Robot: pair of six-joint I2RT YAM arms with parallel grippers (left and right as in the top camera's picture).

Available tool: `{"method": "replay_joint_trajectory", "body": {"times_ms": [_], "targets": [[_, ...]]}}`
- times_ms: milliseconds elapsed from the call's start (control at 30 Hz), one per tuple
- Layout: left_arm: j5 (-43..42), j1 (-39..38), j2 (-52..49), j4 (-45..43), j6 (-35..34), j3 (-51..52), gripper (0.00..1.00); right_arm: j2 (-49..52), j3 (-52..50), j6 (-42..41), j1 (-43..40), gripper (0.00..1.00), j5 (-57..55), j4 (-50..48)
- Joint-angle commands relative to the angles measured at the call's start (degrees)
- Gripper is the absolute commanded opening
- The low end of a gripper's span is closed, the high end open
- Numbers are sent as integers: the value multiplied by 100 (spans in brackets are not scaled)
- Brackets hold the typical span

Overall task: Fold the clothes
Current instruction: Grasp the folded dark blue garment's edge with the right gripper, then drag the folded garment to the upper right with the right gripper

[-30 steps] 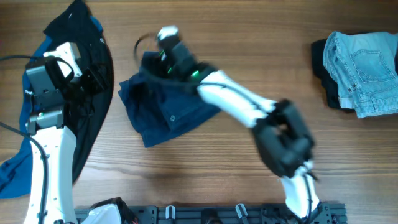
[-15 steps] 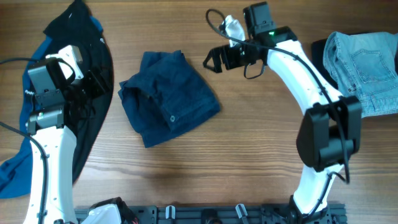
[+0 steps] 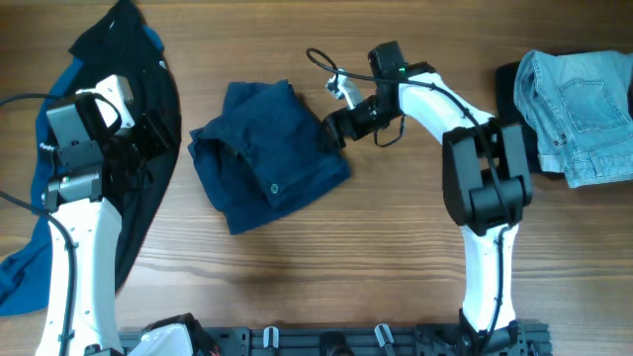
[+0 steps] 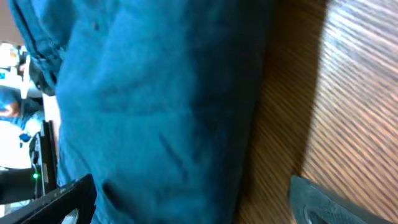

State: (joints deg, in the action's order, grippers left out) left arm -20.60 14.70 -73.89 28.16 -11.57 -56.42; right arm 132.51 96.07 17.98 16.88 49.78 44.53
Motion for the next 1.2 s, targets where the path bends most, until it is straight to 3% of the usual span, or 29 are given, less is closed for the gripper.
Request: {"method": "replay_joint_trajectory", "body": {"times_ms": [0,267,333,367,400,467,533,767,1000,1167], "targets": [[52,15,-37,2,92,-4,66,393,-20,155,164,100,592,-214],[55,15,-39,127,92,-4,66,643,-20,133,841,99,885,-669],[52,15,-39,138,90,-4,66,643,-17,144,1021,90,872,-715],[52,15,-39,149,90,-4,67,643,-17,149,1049,83,833,-721],[52,15,-39,160,90,-4,66,640,-17,146,1049,68,831,-721],[52,15,-39,203,90,-4,66,636,-17,129,988,23,839,-719],[52,15,-39,238,90,-4,66,616,17,-179,876,4,839,-758],[52,-68,-39,254,87,-4,66,120,122,-1665,98,4,1062,-1222],[59,-479,-267,94,87,-4,66,-376,120,-3683,-970,4,-127,-1320],[59,-732,-667,-63,87,-4,65,-374,120,-4234,-1064,4,-640,-1119]]}}
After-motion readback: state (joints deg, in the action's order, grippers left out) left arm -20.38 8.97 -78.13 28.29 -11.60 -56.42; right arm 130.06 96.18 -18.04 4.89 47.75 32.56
